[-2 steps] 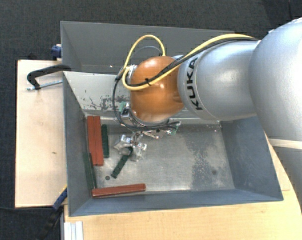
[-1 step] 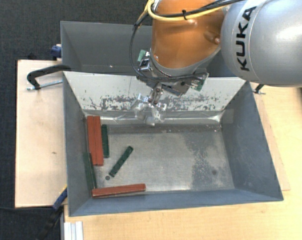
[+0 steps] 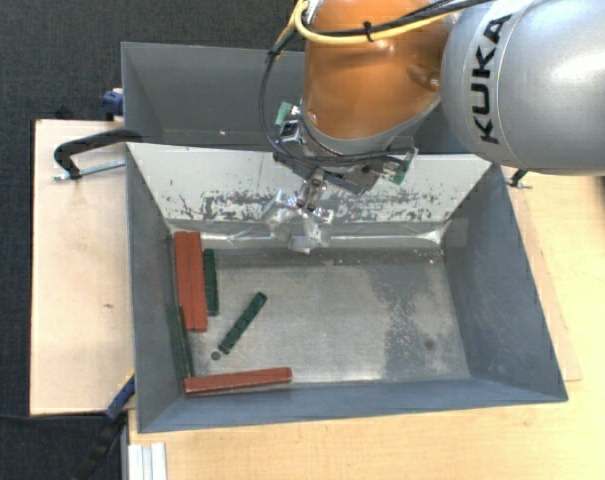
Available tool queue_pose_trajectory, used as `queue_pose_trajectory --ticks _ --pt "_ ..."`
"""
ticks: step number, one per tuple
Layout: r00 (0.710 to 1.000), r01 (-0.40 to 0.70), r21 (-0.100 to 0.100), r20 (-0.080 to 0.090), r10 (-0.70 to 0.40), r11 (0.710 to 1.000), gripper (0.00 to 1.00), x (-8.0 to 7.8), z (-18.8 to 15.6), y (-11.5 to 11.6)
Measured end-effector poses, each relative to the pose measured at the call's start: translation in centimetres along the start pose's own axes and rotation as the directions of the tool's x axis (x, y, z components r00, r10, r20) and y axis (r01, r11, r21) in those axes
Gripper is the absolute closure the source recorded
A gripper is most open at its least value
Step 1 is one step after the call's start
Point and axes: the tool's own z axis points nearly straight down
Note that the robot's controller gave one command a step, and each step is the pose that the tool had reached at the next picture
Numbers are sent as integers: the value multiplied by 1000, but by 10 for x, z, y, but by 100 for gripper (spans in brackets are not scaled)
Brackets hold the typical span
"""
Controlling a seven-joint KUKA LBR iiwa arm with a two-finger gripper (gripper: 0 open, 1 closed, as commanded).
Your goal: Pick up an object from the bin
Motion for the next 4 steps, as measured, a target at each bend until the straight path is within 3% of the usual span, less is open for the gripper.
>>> queue_pose_trajectory --ticks 1,2,3,4 --pt "995 -98 0 -2 98 995 100 -10 47 24" --pt "972 -236 -2 -4 236 972 0 -18 93 44" --pt "972 -237 -2 -4 237 972 0 -18 93 43" --pt "963 271 -6 -4 -271 963 100 -10 173 34"
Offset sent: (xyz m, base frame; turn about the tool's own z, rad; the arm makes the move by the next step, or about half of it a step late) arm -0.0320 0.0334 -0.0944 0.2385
